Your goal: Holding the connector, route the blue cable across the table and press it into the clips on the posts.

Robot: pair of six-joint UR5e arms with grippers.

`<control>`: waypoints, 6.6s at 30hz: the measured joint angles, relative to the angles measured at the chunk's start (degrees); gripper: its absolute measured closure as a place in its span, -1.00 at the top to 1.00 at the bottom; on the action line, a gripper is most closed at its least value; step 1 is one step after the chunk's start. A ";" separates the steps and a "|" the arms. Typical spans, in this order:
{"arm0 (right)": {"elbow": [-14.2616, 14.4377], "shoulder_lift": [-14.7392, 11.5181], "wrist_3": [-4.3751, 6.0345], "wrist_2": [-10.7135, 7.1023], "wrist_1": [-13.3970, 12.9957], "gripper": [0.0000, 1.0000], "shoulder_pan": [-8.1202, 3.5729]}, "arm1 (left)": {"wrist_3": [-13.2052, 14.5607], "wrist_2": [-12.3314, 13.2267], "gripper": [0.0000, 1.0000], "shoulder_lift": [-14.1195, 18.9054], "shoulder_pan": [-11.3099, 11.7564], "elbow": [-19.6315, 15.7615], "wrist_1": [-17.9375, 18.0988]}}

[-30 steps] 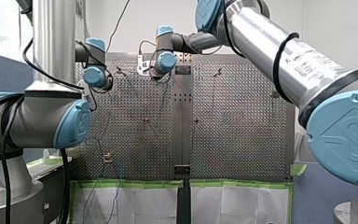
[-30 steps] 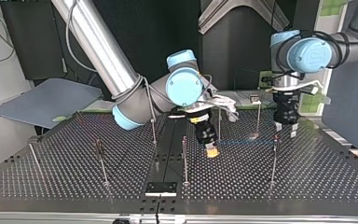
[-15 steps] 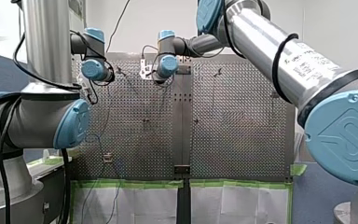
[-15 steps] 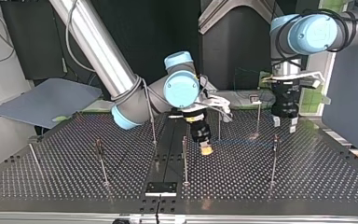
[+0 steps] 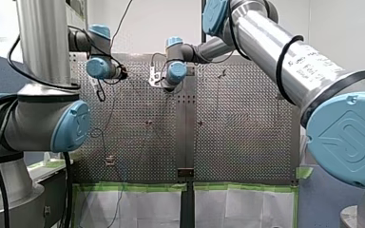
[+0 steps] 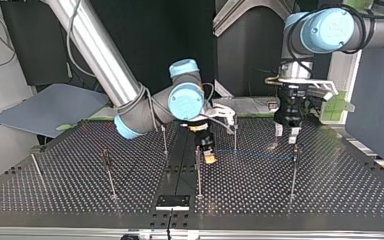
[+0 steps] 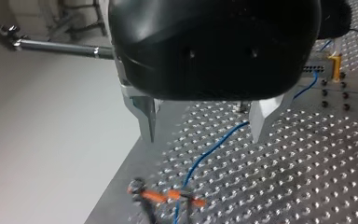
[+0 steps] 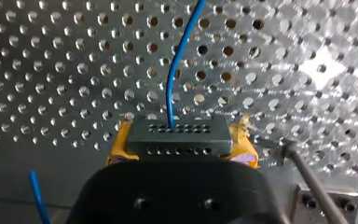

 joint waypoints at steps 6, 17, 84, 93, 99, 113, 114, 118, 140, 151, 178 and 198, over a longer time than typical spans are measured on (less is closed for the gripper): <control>0.09 0.00 0.09 -0.11 0.00 -1.00 -0.42 | 2.56 -0.16 1.00 -1.89 -1.55 1.93 1.86; 0.55 0.01 0.10 -0.52 0.00 -1.00 -1.49 | 3.29 -2.16 1.00 -5.37 -3.35 6.29 2.82; 6.80 -0.14 -0.40 -1.91 0.32 -1.00 -1.45 | 6.31 -12.37 -1.00 -15.25 -7.19 7.72 4.84; 11.44 -1.83 -0.44 -1.88 0.09 -1.00 -0.86 | 6.96 -12.45 -1.00 -18.46 -7.28 3.55 9.04; 14.41 -2.15 -0.46 -1.84 -0.18 -1.00 -0.67 | 6.64 -12.29 -1.00 -21.17 -7.04 0.80 11.74; 19.72 -2.16 -0.14 -1.87 -0.79 -1.00 -0.31 | 6.29 -10.89 -1.00 -27.60 -7.67 -6.19 18.73; 19.88 -2.15 -0.09 -1.87 -0.90 -1.00 -0.31 | 6.05 -10.59 -1.00 -27.99 -7.67 -6.61 19.15; 20.10 -2.08 0.29 -1.94 -1.14 -1.00 -0.43 | 4.70 -8.90 -1.00 -28.95 -7.68 -8.54 21.11; 20.15 -2.04 0.64 -2.88 -1.99 -1.00 -1.68 | 0.79 -4.61 -1.00 -29.19 -7.23 -5.43 25.95; 20.15 -1.89 0.72 -2.93 -2.32 -1.00 -2.03 | 1.12 -4.35 -1.00 -31.66 -6.92 -4.00 25.27; 20.13 -1.15 0.28 -3.56 -4.29 -1.00 -4.13 | 3.34 -4.13 -1.00 -39.22 -4.87 7.08 21.37; 20.07 -1.19 -1.00 -4.42 -4.44 -1.00 -5.91 | 3.95 -4.09 0.09 -40.37 -2.65 10.18 15.68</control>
